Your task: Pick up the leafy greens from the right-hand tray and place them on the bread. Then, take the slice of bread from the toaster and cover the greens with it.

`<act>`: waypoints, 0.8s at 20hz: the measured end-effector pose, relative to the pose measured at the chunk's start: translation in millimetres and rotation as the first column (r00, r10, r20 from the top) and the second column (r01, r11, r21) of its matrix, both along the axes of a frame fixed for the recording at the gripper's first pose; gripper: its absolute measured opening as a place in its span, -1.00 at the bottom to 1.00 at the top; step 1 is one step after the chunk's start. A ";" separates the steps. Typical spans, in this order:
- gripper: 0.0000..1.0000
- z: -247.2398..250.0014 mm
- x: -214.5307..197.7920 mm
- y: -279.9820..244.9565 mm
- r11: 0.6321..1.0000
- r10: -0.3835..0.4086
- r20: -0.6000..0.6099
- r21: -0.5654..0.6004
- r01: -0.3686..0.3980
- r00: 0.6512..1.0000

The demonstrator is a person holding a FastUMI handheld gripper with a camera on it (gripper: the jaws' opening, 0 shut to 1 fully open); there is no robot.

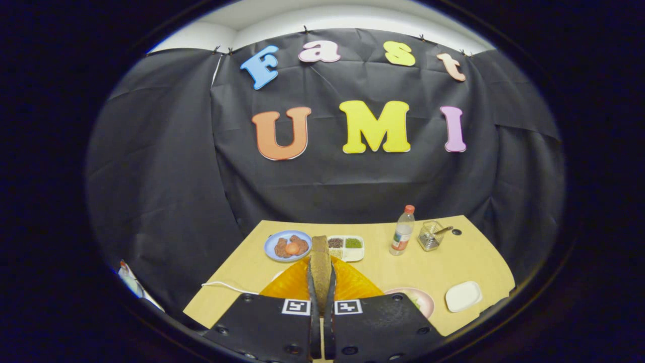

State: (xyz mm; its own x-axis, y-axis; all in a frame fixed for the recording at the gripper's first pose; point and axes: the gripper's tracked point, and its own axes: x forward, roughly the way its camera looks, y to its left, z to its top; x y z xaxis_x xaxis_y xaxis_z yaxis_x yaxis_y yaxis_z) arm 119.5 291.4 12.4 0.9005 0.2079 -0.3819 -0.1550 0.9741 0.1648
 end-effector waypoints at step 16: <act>-0.95 -187.9 58.2 -113.9 0.984 -0.029 -0.335 0.156 0.086 0.942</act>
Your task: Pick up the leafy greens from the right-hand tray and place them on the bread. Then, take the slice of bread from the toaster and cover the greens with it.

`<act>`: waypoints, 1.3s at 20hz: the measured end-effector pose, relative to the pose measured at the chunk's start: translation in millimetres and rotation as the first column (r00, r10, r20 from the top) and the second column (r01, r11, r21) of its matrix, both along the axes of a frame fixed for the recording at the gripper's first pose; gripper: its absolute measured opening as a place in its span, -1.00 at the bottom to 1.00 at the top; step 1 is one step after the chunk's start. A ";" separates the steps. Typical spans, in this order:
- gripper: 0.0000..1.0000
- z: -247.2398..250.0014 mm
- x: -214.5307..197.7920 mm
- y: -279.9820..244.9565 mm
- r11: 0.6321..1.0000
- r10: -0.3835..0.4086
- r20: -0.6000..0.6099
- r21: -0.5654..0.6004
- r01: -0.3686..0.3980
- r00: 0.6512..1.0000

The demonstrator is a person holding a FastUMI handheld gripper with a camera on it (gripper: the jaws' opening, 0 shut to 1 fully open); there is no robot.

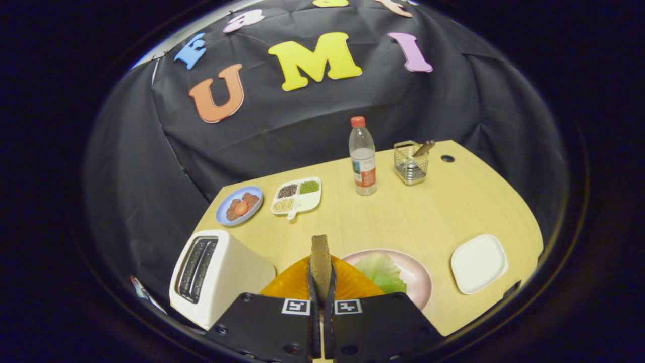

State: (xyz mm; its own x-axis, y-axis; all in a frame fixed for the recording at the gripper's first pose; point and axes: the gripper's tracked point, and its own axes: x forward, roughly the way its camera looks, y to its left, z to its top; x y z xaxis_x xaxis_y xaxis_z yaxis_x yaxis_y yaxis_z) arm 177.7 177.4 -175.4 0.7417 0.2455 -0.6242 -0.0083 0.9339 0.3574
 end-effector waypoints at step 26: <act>-0.04 -83.0 -14.0 -84.1 0.969 -0.049 0.163 -0.230 0.087 0.985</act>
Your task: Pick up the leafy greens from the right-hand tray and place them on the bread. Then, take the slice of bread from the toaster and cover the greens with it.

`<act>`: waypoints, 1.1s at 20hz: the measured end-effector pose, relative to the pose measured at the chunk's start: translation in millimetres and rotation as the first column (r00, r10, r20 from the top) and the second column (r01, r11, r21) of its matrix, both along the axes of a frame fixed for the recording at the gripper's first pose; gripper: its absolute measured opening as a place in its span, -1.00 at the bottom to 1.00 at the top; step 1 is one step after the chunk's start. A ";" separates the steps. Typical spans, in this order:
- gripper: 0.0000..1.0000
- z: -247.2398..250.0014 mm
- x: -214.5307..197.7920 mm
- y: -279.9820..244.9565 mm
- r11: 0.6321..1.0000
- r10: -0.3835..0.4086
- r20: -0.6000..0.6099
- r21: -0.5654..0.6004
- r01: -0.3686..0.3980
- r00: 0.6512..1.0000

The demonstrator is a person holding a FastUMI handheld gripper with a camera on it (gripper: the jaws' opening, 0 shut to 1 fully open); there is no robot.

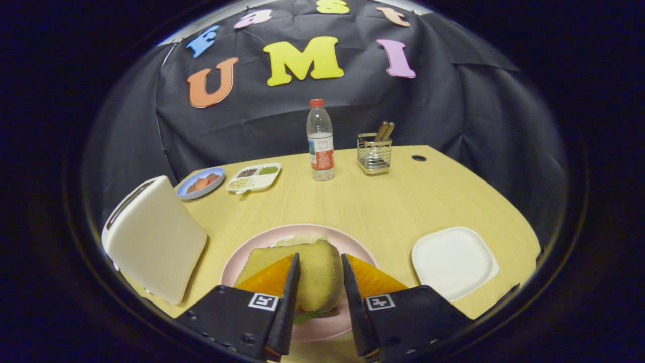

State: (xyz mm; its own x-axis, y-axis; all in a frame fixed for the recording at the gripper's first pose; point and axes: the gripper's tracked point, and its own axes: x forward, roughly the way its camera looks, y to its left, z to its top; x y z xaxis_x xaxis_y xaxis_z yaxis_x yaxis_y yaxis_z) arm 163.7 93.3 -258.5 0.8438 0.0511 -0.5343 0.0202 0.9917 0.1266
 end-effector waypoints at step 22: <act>0.90 225.5 -181.9 -28.3 0.997 0.048 0.557 -0.083 -0.002 0.829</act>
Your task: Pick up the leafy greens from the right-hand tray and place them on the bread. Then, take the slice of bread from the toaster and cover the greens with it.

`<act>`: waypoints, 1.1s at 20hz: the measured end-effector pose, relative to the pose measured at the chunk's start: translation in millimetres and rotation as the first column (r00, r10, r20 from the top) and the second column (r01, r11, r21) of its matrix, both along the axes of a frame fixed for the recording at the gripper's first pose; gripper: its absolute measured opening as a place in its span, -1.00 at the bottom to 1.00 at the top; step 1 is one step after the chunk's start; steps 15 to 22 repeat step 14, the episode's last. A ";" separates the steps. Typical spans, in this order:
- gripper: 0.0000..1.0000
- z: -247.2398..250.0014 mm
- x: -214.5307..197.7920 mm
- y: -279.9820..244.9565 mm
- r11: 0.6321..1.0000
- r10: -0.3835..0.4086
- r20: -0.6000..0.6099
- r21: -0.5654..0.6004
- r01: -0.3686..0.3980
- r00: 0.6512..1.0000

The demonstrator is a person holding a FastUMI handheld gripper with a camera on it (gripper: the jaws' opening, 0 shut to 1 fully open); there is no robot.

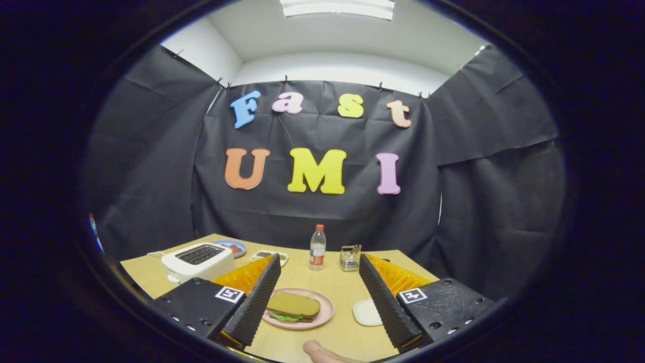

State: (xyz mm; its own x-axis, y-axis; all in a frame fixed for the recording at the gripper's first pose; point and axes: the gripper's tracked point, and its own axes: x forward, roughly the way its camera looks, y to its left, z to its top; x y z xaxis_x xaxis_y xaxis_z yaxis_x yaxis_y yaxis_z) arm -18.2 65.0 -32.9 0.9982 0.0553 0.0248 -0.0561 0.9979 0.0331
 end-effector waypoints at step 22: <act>0.89 29.4 -54.5 -37.2 0.999 -0.031 0.138 0.048 0.025 0.990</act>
